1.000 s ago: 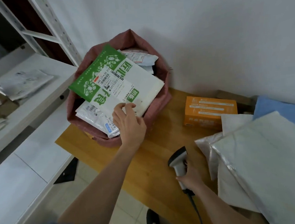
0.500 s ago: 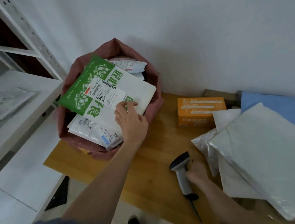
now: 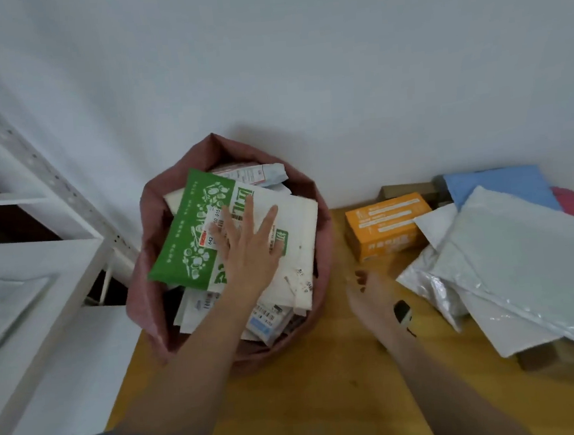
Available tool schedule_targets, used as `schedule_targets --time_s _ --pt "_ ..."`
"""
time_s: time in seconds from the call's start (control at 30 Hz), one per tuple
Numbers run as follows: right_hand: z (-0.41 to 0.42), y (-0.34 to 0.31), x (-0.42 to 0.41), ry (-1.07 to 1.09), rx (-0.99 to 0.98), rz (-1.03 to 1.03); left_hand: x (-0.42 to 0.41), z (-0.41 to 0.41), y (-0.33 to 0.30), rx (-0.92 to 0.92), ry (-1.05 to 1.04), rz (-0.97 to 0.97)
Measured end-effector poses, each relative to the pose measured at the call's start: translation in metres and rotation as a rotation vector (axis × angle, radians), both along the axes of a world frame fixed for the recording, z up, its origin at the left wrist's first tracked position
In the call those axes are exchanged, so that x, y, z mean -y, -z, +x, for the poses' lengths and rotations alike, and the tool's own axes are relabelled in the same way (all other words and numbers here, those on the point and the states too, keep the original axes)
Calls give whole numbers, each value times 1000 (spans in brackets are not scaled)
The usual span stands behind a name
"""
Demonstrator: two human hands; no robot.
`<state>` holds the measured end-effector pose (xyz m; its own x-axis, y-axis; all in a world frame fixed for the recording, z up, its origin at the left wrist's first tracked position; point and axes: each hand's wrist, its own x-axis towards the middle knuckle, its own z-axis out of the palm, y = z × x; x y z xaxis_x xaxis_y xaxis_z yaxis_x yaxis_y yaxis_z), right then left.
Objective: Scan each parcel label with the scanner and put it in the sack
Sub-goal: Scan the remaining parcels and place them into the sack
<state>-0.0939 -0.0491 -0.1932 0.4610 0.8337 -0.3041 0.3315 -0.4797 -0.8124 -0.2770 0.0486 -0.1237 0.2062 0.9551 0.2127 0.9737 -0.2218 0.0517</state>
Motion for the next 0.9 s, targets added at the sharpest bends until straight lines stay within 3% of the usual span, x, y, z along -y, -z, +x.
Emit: schedule_targets --time_s 0.27,0.47,0.6,0.77,0.9 --pt "-20 -10 -47 -237 60 23 -20 -15 11 -78 22 -209" --pt "-20 -47 -82 131 -23 481 -46 -15 13 -65 -23 -274" --pt "-19 -82 -100 146 -13 750 -62 -10 9 -59 -45 -322" --pt "-12 -94 -120 -108 37 586 -71 -9 -8 23 -63 -332" --pt "-12 -93 -132 -181 79 391 -76 -23 -39 261 -165 85"
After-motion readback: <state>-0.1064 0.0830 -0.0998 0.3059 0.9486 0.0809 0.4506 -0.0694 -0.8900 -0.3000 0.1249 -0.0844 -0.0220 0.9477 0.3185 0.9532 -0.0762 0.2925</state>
